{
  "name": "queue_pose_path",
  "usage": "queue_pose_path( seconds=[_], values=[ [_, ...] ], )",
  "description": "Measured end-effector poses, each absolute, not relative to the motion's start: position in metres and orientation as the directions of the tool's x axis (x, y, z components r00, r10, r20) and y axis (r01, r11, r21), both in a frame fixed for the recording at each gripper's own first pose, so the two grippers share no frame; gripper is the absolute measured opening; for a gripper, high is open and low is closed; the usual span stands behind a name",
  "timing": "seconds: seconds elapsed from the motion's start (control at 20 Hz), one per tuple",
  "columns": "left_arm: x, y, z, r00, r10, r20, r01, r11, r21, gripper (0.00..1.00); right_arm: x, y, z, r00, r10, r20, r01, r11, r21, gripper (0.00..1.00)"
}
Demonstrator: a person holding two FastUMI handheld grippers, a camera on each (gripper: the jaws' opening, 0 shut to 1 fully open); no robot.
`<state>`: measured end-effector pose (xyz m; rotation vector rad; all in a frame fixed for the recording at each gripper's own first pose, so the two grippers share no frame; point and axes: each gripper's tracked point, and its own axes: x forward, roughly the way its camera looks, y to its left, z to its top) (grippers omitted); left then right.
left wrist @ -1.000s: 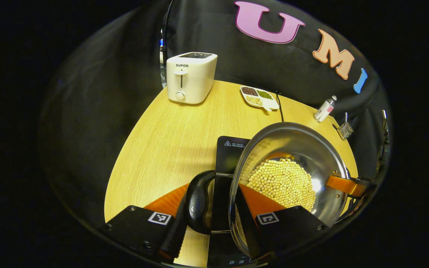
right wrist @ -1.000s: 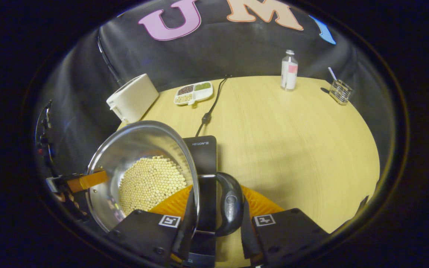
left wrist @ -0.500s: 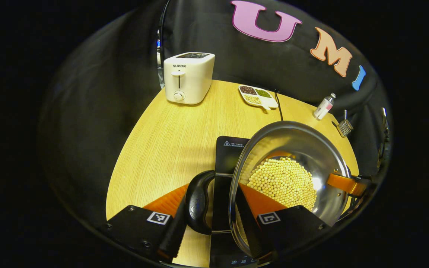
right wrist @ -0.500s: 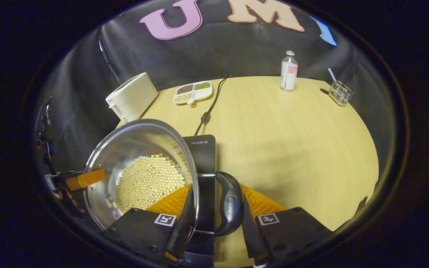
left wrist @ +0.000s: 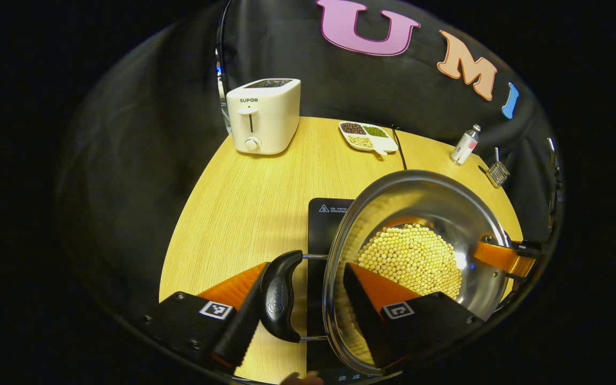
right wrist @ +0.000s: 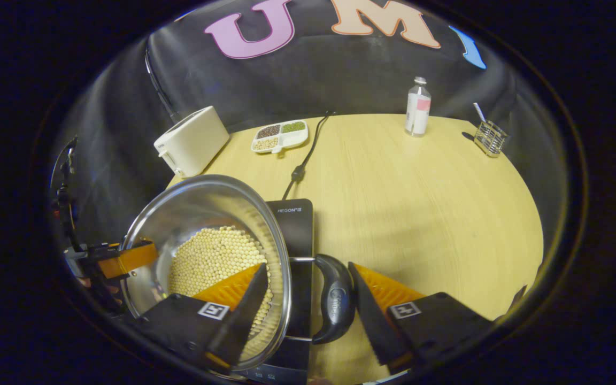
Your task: First push the handle of the pot to place it horizontally, then grasp the pot with both hands and set it on the induction cooktop.
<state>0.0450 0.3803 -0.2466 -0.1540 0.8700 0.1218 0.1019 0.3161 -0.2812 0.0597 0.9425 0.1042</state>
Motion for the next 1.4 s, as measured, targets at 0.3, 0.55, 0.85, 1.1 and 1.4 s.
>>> queue_pose_path(
  seconds=[0.3, 0.55, 0.85, 1.1, 1.4],
  values=[
    [0.05, 0.373, -0.243, 0.656, 0.026, -0.755, -0.149, 0.984, -0.096, 0.98, 0.103, 0.316, -0.282, 0.585, 0.123, -0.801, -0.061, 0.992, 0.108, 0.94],
    [0.053, 0.373, -0.24, 0.673, 0.026, -0.74, -0.148, 0.984, -0.101, 0.98, 0.103, 0.318, -0.279, 0.59, 0.138, -0.796, -0.07, 0.99, 0.12, 0.94],
    [0.053, 0.372, -0.24, 0.675, 0.022, -0.737, -0.151, 0.983, -0.109, 0.98, 0.103, 0.321, -0.278, 0.593, 0.151, -0.791, -0.076, 0.988, 0.131, 1.0],
    [0.058, 0.375, -0.232, 0.713, 0.029, -0.701, -0.146, 0.983, -0.108, 0.98, 0.108, 0.324, -0.27, 0.627, 0.176, -0.759, -0.112, 0.984, 0.135, 1.0],
    [0.074, 0.397, -0.179, 0.835, 0.129, -0.534, -0.138, 0.99, 0.023, 0.98, 0.122, 0.322, -0.225, 0.752, 0.204, -0.627, -0.181, 0.978, 0.101, 0.94]
  ],
)
